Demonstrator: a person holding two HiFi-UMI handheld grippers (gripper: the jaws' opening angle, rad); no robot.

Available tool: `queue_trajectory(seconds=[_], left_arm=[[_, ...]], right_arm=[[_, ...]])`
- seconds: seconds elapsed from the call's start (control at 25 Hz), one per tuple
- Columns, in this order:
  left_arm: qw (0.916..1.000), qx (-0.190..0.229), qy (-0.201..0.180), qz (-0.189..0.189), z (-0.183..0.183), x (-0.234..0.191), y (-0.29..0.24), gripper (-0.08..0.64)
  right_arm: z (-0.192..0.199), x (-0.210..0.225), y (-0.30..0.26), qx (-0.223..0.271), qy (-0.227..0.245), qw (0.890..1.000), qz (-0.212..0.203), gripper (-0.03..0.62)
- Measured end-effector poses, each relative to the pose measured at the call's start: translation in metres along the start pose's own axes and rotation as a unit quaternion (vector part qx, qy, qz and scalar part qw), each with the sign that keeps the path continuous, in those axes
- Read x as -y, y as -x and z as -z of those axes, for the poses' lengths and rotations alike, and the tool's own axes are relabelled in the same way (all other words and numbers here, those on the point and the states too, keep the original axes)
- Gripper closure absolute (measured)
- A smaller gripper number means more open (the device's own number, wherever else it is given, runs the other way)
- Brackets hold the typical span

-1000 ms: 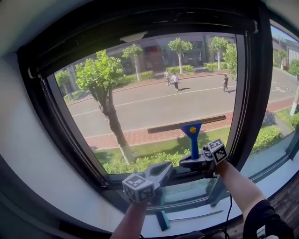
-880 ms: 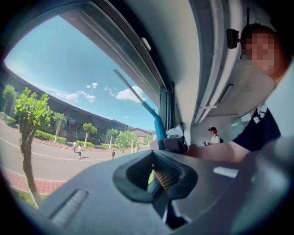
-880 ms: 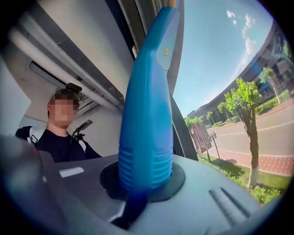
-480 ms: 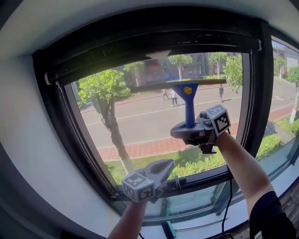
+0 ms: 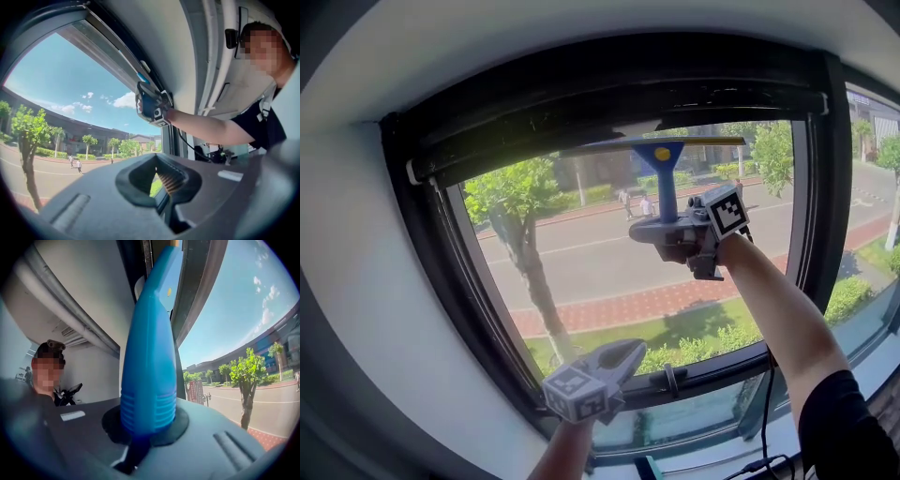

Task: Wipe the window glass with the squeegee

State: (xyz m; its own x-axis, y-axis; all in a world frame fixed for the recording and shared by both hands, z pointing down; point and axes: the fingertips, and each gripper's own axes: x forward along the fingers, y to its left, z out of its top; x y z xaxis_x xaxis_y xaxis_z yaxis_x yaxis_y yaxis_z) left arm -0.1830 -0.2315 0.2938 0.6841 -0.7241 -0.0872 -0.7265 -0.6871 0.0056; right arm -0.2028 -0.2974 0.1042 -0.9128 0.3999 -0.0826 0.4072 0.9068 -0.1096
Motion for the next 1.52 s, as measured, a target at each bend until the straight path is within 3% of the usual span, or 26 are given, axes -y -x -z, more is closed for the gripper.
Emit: queue_trajectory(seconds=[0.36, 0.8, 1.52], left_arm=[[0.9998, 0.003, 0.005, -0.019, 0.001, -0.013, 0.010, 0.558], [0.9996, 0.005, -0.011, -0.024, -0.010, -0.014, 0.003, 0.558], [0.9998, -0.003, 0.001, -0.020, 0.004, 0.001, -0.015, 0.558]], right_arm=[[-0.033, 0.011, -0.008, -0.020, 0.012, 1.000, 0.001, 0.588], [-0.031, 0.024, -0.003, -0.034, -0.016, 0.999, -0.005, 0.588], [0.054, 0.027, 0.003, -0.024, -0.043, 0.999, -0.018, 0.586]])
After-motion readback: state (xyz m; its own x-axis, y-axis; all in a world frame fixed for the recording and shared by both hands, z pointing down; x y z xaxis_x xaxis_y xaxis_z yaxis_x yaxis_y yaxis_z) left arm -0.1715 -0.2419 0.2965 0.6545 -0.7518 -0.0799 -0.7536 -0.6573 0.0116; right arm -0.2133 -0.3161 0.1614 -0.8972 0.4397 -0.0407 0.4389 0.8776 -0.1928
